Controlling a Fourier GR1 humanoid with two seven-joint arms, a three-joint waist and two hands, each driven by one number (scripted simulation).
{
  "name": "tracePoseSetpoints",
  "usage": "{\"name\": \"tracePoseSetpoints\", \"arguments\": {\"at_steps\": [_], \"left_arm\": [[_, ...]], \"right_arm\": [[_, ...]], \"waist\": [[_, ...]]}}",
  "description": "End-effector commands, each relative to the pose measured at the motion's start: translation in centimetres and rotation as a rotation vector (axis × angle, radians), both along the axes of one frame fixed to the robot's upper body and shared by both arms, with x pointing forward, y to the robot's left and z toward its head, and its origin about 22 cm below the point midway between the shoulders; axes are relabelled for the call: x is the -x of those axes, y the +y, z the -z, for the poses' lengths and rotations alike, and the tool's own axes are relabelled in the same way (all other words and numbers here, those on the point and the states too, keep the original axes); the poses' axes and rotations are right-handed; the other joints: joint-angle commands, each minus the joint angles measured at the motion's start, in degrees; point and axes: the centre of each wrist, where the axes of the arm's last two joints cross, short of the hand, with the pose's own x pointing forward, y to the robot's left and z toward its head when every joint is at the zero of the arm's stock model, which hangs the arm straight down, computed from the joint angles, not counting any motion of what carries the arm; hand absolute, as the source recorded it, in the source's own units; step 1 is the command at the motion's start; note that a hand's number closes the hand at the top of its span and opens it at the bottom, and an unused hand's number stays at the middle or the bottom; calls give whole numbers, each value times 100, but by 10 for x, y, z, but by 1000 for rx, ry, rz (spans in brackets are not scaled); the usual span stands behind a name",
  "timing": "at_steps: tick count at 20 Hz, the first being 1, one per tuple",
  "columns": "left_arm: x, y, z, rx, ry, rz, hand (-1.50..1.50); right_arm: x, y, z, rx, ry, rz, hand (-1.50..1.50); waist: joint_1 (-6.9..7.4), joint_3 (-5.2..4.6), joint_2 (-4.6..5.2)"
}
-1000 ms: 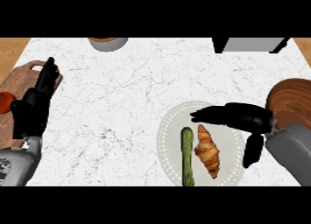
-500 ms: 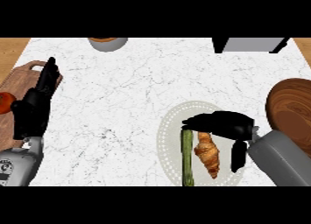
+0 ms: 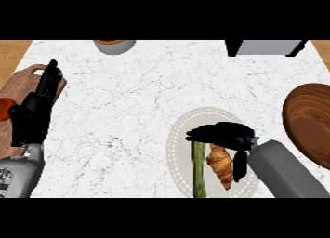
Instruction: Pick the croissant from the placemat and place it in the bowl
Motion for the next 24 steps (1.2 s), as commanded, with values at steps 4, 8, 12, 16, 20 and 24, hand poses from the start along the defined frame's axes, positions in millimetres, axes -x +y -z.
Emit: {"name": "tracePoseSetpoints", "arguments": {"at_steps": [4, 8, 12, 16, 20, 24], "left_arm": [[8, -1, -4, 14, 1, 9, 0], [7, -2, 17, 19, 14, 4, 0], [17, 4, -4, -2, 3, -3, 0], [19, -4, -14, 7, 7, -3, 0], [19, 20, -4, 2, 19, -92, 0], [25, 41, 0, -19, 36, -140, 0]], "right_arm": [[7, 19, 14, 0, -109, -82, 150], [9, 3, 26, -42, -108, -95, 150], [5, -8, 39, -68, -80, -84, 150], [-9, -10, 0, -113, -101, -107, 150], [115, 3, 52, -53, -69, -13, 150], [165, -5, 46, -66, -119, 41, 150]], "waist": [[3, 0, -2], [-11, -1, 1], [17, 1, 1], [-3, 0, -9], [-499, -18, -138], [-749, -33, -201]]}}
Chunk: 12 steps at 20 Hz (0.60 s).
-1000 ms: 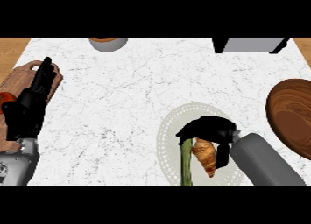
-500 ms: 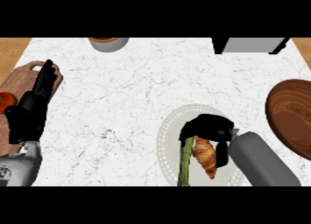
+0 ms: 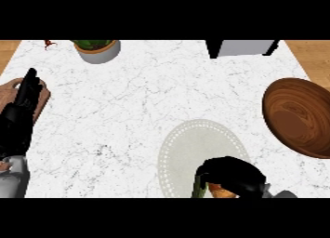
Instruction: Pick the croissant from the placemat and place it in the bowl
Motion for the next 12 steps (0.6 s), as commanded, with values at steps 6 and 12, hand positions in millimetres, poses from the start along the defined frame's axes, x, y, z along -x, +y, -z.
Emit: {"name": "tracePoseSetpoints", "arguments": {"at_steps": [6, 12], "left_arm": [[8, 10, 0, -1, -12, -42, 0], [12, 8, 14, 0, 8, -19, 0]], "right_arm": [[140, -13, -19, -280, 126, 200, 150], [188, -34, -83, -464, 7, 391, 150]], "waist": [[-231, 85, 125], [-131, 91, 170]]}}
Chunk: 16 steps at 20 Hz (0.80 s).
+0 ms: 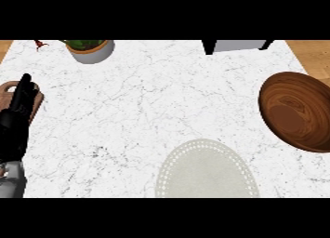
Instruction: Pick the croissant from the placemat and place it in the bowl
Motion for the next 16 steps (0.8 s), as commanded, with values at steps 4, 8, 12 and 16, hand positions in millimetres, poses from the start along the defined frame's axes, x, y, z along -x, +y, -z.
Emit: {"name": "tracePoseSetpoints", "arguments": {"at_steps": [4, 8, 12, 16], "left_arm": [[-3, -9, -3, -7, -14, 24, 0], [-7, -25, 14, 12, -15, 78, 0], [-13, -30, -6, 8, -28, 114, 0], [-28, -23, -8, -7, -45, 131, 0]], "right_arm": [[41, -33, -82, -81, -116, 262, 150], [50, -45, -91, -112, -117, 409, 150], [30, -65, -98, -192, -128, 478, 150], [-7, -77, -99, -284, -154, 552, 150]], "waist": [[229, 29, 64], [466, 33, 113], [637, 38, 138], [751, 34, 177]]}}
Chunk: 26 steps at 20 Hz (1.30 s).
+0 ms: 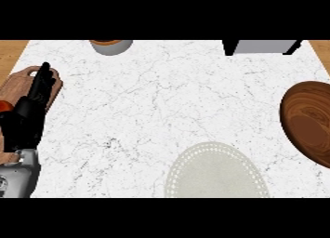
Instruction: Pick the croissant from the placemat and place it in the bowl
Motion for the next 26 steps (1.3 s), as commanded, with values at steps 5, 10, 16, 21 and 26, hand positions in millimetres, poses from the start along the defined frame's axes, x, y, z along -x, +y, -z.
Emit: {"name": "tracePoseSetpoints", "arguments": {"at_steps": [5, 10, 16, 21, 26], "left_arm": [[-17, -14, -10, -10, 0, 31, 0], [-15, -10, -4, -7, 12, 35, 0], [-3, -13, -1, -12, 0, 51, 0], [-15, -23, 14, 9, -2, 51, 0], [-13, -24, 6, -2, -12, 73, 0]], "right_arm": [[-83, -55, -17, -160, -84, 145, 150], [-137, -106, -9, -72, -160, 241, 150], [-186, -123, 9, 130, -244, 358, 150], [-233, -139, 29, 187, -259, 408, 150], [-262, -143, 62, 83, -114, 407, 150]], "waist": [[195, 5, 37], [205, 10, 18], [299, 13, 26], [299, 15, 71], [319, 19, 65]]}}
